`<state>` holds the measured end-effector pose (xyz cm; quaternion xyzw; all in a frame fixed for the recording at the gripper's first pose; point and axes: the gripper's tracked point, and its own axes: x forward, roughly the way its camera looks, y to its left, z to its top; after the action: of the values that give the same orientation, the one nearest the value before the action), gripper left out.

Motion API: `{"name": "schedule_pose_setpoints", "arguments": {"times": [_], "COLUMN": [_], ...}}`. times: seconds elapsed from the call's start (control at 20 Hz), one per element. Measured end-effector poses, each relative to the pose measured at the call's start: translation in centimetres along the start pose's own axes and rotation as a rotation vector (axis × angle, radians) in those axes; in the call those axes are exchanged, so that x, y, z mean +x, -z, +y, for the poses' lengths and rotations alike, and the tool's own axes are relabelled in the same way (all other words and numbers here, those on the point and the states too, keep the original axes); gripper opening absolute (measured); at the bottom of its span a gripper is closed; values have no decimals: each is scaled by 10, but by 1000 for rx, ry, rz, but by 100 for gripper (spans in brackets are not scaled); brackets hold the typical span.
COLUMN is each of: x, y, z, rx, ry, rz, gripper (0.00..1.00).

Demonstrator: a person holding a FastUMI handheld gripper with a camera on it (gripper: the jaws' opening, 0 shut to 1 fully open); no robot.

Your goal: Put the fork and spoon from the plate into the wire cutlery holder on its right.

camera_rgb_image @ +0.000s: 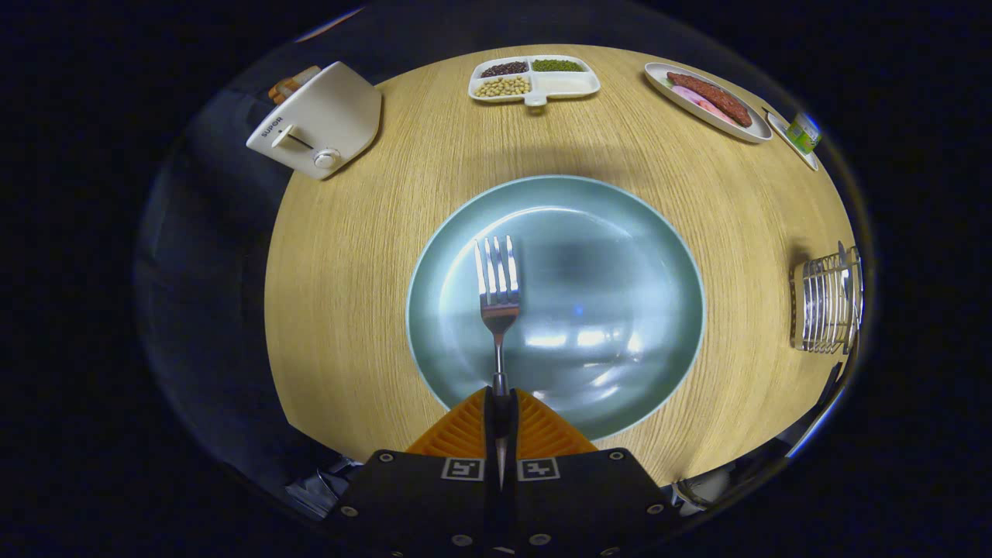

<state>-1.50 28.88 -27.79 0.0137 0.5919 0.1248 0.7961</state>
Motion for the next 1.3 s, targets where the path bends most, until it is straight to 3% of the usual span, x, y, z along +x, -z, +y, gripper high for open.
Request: {"name": "schedule_pose_setpoints", "arguments": {"times": [0.3,0.7,0.85,1.3], "x": [-88,-182,-193,-192], "y": [19,31,30,28], "z": [-71,-226,-257,-313], "rx": [-90,-187,-200,-395], "ry": [5,219,236,281], "rz": [19,105,154,466], "gripper": [1,1,1,1]}}
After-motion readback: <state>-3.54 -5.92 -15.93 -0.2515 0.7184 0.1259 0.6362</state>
